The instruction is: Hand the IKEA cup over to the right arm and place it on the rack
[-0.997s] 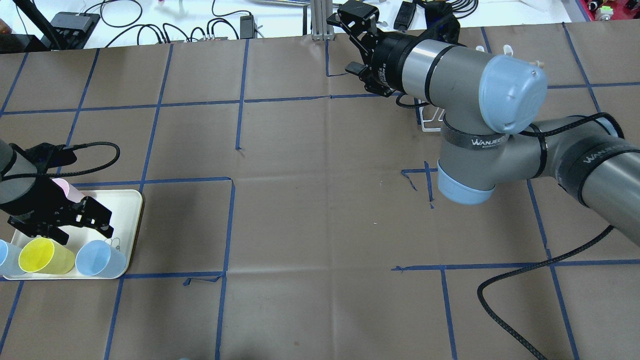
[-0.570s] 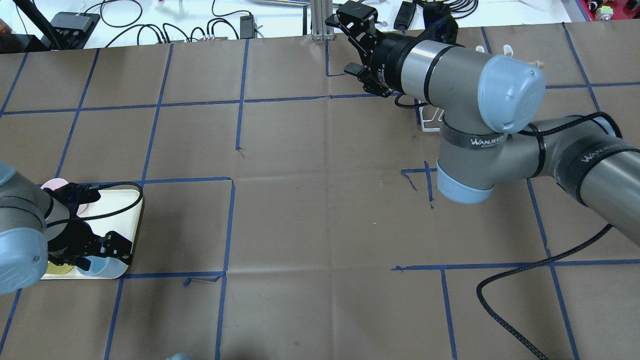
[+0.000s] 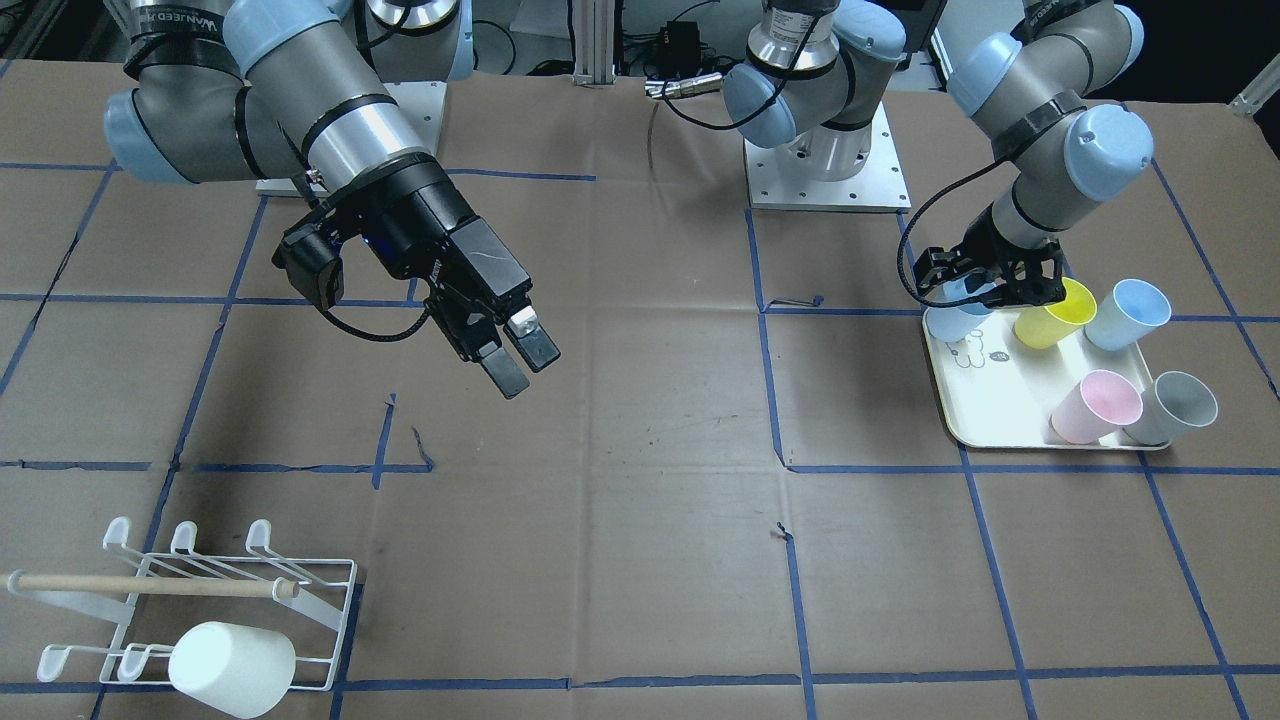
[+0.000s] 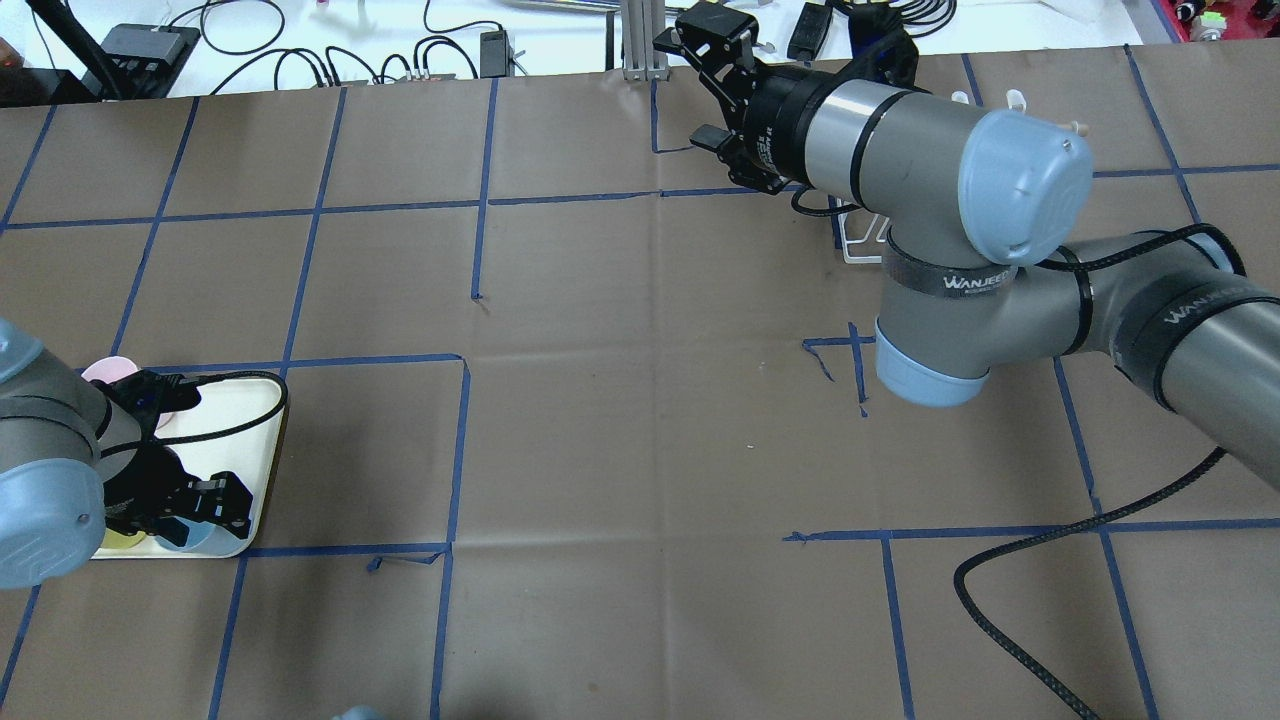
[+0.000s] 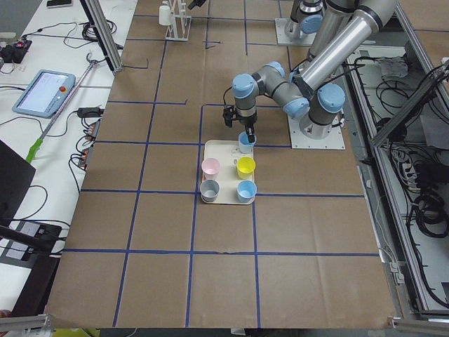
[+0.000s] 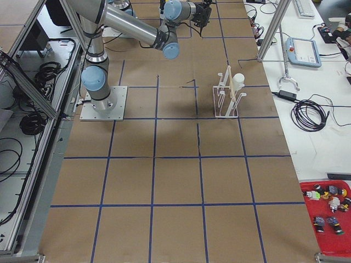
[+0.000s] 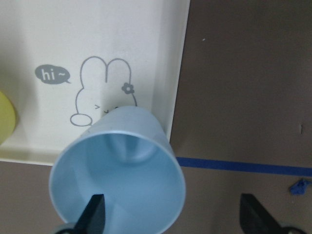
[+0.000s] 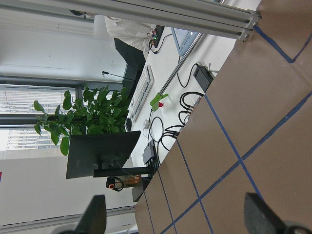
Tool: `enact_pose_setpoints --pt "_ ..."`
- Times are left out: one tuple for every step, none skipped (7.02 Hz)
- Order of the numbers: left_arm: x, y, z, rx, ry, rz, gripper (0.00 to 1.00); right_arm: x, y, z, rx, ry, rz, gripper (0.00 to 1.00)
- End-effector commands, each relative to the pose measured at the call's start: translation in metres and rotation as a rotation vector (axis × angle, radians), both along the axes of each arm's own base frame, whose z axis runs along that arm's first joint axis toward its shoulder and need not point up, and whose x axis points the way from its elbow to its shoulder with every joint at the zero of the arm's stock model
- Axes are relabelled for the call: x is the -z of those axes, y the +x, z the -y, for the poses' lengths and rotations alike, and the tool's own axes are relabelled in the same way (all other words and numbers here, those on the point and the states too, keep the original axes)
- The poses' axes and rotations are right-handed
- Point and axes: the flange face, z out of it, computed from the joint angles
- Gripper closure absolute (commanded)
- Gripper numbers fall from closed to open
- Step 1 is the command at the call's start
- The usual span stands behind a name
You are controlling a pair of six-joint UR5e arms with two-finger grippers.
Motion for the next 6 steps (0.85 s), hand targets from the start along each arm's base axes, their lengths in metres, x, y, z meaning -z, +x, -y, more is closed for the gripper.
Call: enact_pose_setpoints --pt "-0.004 0.003 0.001 0.016 -0.001 0.021 1.0 -0.001 0.0 0.0 0.002 -0.001 -0.001 0.0" --pt "-0.009 0.005 0.003 0.029 -0.014 0.027 1.0 0.002 0.0 0.001 0.001 0.003 -0.001 0.0" --pt "-0.027 0.012 0.017 0.03 -0.046 0.045 1.0 0.002 0.001 0.001 0.002 0.005 -0.002 0.0" --pt "-0.057 0.017 0.036 0.042 -0.088 0.071 1.0 0.002 0.001 0.001 0.001 0.005 -0.002 0.0" --pt "-0.094 0.014 0.058 0.053 -0.13 0.031 1.0 0.003 0.001 0.001 0.001 0.006 -0.002 0.0" --pt "-0.147 0.012 0.085 0.068 -0.169 -0.001 1.0 0.004 0.001 0.002 0.001 0.008 -0.002 0.0"
